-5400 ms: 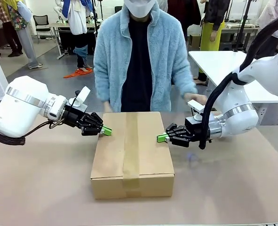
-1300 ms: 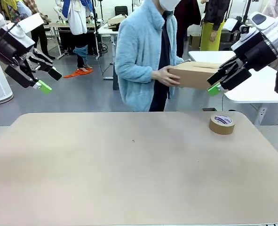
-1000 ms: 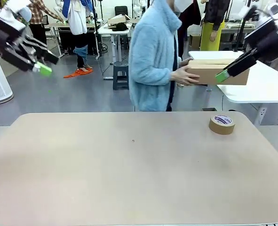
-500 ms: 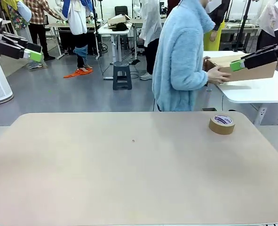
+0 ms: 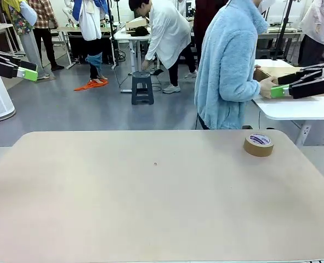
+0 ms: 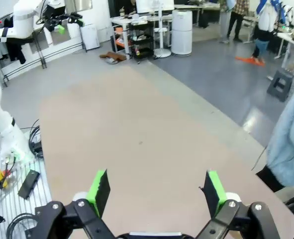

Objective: Wrap the clocks to prevent damage.
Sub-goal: After the human seals the box with tape, release both hands from the side flaps of the Package Box.

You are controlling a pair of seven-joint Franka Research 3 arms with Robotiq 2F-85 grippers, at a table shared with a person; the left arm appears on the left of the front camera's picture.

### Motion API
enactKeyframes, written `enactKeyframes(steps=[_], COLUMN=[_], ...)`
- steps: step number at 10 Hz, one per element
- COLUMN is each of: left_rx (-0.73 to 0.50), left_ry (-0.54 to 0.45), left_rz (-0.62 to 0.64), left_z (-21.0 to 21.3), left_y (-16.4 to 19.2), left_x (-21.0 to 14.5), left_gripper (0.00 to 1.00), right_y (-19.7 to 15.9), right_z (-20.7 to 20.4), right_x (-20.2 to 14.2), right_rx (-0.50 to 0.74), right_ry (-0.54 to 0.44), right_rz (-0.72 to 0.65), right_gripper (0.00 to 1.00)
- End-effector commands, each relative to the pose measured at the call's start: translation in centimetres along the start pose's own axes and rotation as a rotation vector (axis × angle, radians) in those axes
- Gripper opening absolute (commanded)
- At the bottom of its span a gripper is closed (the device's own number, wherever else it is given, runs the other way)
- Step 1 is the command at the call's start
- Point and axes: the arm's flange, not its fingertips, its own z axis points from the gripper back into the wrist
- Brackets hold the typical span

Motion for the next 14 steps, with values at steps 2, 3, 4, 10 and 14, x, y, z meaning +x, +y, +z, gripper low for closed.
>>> enactKeyframes(steps=[2, 3, 4, 10, 14], left_rx=[-0.113, -0.144, -0.157, -0.097, -0.097], left_ry=[0.014, 0.019, 0.031, 0.005, 0.005], left_rz=[-0.087, -0.111, -0.125, -0.061, -0.061], left_z=[-0.48, -0.67, -0.71, -0.83, -0.83], left_y=[-0.23, -0.36, -0.43, -0.85, -0.85], left_x=[0.09, 0.24, 0.17, 0.12, 0.12], left_gripper=[1.0, 1.0, 1.0, 1.0, 1.0], right_y=[-0.5, -0.57, -0.74, -0.21, -0.21], right_z=[0.49, 0.51, 0.58, 0.24, 0.24], right_x=[0.55, 0.59, 0.67, -0.03, -0.03], right_rx=[0.035, 0.04, 0.069, 0.039, 0.039], right_ry=[0.047, 0.042, 0.021, 0.033, 0.033], right_rz=[-0.014, -0.013, -0.002, -0.011, -0.011], right_gripper=[1.0, 1.0, 1.0, 1.0, 1.0])
